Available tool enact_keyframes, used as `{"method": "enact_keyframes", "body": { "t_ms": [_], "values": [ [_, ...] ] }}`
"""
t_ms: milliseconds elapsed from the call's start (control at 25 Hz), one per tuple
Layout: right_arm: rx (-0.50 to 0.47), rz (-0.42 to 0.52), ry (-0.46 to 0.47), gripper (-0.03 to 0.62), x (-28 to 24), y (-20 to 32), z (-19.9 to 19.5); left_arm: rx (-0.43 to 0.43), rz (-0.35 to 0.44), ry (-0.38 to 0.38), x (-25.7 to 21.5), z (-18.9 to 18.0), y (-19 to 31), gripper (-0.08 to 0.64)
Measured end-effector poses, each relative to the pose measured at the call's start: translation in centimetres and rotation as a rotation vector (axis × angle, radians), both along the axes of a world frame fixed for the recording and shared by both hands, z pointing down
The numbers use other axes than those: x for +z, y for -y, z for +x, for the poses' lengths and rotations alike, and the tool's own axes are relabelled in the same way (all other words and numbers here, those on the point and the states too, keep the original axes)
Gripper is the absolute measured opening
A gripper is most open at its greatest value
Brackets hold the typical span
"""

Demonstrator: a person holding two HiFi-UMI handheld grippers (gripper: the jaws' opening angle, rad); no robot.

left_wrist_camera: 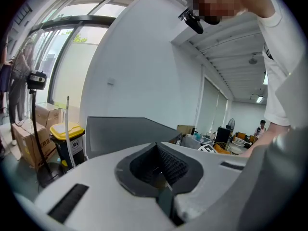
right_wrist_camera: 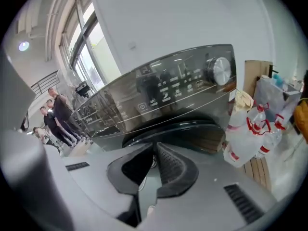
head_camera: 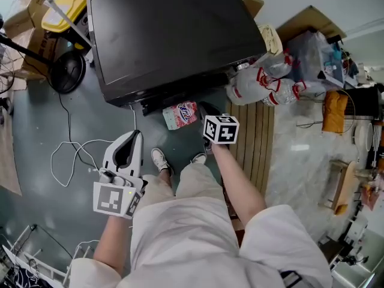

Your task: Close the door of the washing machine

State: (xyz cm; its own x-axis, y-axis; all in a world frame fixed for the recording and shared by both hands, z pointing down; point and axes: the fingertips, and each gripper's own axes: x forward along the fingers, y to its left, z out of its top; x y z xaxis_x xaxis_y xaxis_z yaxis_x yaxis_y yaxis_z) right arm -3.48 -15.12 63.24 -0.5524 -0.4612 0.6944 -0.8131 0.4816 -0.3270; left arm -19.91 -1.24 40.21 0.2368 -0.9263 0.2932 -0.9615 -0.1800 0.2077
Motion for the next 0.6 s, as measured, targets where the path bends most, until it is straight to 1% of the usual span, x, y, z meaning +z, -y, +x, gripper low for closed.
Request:
{"method": "enact_keyframes", "body": {
  "t_ms": [120, 280, 480, 600],
  "values": [
    [0.032, 0.012, 0.048, 0.0, -1.9, -0.3, 2.9, 0.029, 0.025, 0.017, -1.4, 1.7, 0.4, 0.006],
    [0.078, 0.054, 0.104, -0.002, -5.0, -0.5, 7.3, 0.053, 0.071, 0.042, -3.8, 3.6, 1.5, 0.006],
    [0.175, 0.123, 0.133, -0.002, -10.7, -0.3, 15.1, 0.071, 0.133, 0.064, -8.0, 6.4, 2.5, 0.006],
    [0.237, 0.204, 0.148, -0.002, -15.5, 0.2, 20.1, 0.083, 0.178, 0.075, -10.7, 8.1, 2.8, 0.006]
  ]
}}
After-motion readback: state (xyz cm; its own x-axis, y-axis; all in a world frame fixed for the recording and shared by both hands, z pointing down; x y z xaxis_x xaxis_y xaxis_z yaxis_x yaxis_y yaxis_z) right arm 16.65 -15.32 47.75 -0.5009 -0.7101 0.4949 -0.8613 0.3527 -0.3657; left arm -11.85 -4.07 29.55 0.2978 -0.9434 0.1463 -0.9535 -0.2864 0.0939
